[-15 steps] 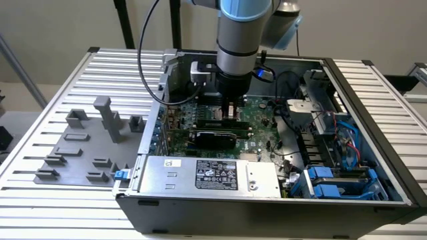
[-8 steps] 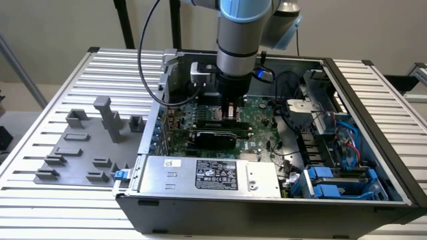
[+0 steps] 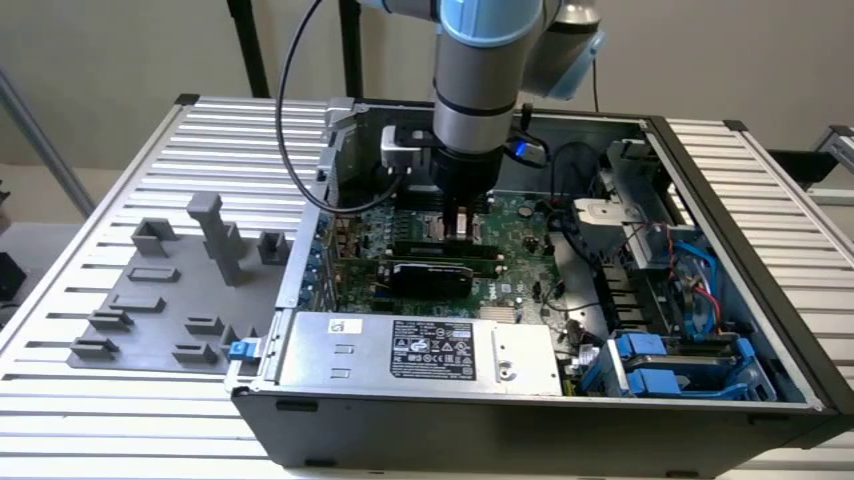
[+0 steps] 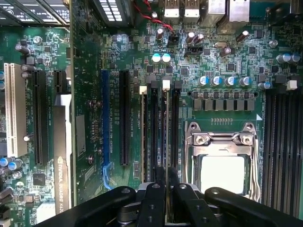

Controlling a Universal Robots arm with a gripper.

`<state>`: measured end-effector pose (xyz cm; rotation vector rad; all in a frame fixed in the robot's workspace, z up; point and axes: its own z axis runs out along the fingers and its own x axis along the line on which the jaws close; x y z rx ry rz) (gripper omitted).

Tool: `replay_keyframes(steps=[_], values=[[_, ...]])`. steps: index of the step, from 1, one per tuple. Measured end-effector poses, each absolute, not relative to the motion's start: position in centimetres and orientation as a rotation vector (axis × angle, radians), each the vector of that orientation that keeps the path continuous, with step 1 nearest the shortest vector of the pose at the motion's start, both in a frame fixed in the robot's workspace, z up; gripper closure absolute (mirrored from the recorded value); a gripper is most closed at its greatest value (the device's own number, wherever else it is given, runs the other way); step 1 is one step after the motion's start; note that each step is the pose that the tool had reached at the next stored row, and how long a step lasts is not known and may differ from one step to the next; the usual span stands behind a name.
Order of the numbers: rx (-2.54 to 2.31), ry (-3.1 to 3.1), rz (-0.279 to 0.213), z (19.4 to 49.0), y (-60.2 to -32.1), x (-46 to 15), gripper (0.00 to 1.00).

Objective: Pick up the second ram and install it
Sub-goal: 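Press down the second ram until it locks into place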

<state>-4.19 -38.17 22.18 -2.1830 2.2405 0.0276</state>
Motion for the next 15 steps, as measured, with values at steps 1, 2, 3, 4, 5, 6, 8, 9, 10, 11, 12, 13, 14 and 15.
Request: replay_keyframes(steps=[1, 2, 3, 4, 5, 6, 8, 9, 10, 11, 12, 13, 14, 15], values=[[-2.183, 2.240, 0.028, 22.2, -38.2, -4.2, 1.00], [-2.183, 2.241, 0.028, 22.2, -38.2, -4.2, 1.00], [-2.183, 2.240, 0.028, 22.1, -38.2, -4.2, 1.00], [-2.183, 2.240, 0.028, 22.1, -38.2, -4.2, 0.00], [-2.183, 2.240, 0.028, 22.1, -38.2, -4.2, 0.00], [-2.183, 2.240, 0.028, 22.1, -38.2, -4.2, 0.00], [-2.183, 2.240, 0.028, 22.2, -38.2, -4.2, 0.00], [-2.183, 2.240, 0.028, 22.3, -38.2, -4.2, 0.00], [-2.183, 2.241, 0.028, 22.6, -38.2, -4.2, 0.00], [-2.183, 2.240, 0.028, 22.9, -38.2, -4.2, 0.00], [-2.183, 2.240, 0.028, 23.2, -38.2, -4.2, 0.00], [-2.183, 2.240, 0.028, 23.5, -38.2, -4.2, 0.00], [-2.183, 2.240, 0.028, 23.7, -38.2, -4.2, 0.00], [-2.183, 2.240, 0.028, 24.0, -38.2, -4.2, 0.00]])
